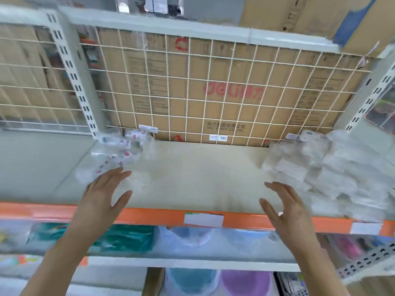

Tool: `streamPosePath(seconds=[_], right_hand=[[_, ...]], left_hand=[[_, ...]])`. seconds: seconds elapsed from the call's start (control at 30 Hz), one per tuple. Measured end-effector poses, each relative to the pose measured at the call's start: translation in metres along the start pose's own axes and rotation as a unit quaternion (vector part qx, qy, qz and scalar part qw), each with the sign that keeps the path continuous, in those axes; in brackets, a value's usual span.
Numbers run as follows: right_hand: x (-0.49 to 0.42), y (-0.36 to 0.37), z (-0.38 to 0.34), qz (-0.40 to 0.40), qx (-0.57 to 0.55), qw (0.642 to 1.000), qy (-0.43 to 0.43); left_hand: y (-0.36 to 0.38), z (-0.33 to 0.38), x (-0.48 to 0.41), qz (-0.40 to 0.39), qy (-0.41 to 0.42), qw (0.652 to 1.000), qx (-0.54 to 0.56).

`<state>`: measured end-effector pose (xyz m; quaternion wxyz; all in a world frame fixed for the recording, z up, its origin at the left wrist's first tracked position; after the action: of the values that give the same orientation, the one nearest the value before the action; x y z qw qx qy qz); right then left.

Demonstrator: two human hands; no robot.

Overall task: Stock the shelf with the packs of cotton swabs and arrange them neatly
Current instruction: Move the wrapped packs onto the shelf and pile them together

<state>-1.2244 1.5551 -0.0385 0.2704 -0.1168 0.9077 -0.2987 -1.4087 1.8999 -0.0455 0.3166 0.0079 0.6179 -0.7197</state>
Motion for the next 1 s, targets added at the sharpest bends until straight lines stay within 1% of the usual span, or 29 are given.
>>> streamPosePath(seconds=[0.1,0.2,0.43,0.6,0.7,0.9,1.0], right_hand=[[-0.003,0.041,-0.040,-0.011,-0.014,1.000,-0.022],[0.001,0.090,-0.083,-0.044,-0.030,0.998,-0.039],[0.021,0.200,-0.188,-0.111,-0.066,0.989,-0.072],[0.037,0.264,-0.244,-0.149,-0.081,0.979,-0.111],[0.037,0.297,-0.272,-0.169,-0.078,0.974,-0.132],[0.028,0.359,-0.322,-0.225,-0.103,0.955,-0.164],[0.017,0.392,-0.339,-0.250,-0.109,0.947,-0.168]], left_hand=[[-0.025,-0.052,0.020,0.017,-0.026,0.999,-0.009],[-0.049,-0.113,0.046,0.031,-0.053,0.998,-0.032],[-0.108,-0.244,0.107,0.034,-0.107,0.992,-0.062],[-0.149,-0.305,0.149,0.047,-0.155,0.981,-0.103],[-0.160,-0.340,0.173,0.039,-0.196,0.972,-0.119],[-0.174,-0.394,0.201,0.023,-0.236,0.961,-0.142],[-0.182,-0.414,0.206,0.047,-0.264,0.955,-0.130]])
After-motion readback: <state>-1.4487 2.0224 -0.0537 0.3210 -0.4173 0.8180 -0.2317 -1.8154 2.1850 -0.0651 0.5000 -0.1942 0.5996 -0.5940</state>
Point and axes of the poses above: each hand's wrist, its own x-axis away from the middle knuckle, its own y-axis out of the palm, z = x × y, the point moved 5 cm from there along -x, towards the middle knuckle, and after that the axes turned 12 degrees about -x, right-handed, at the moved point
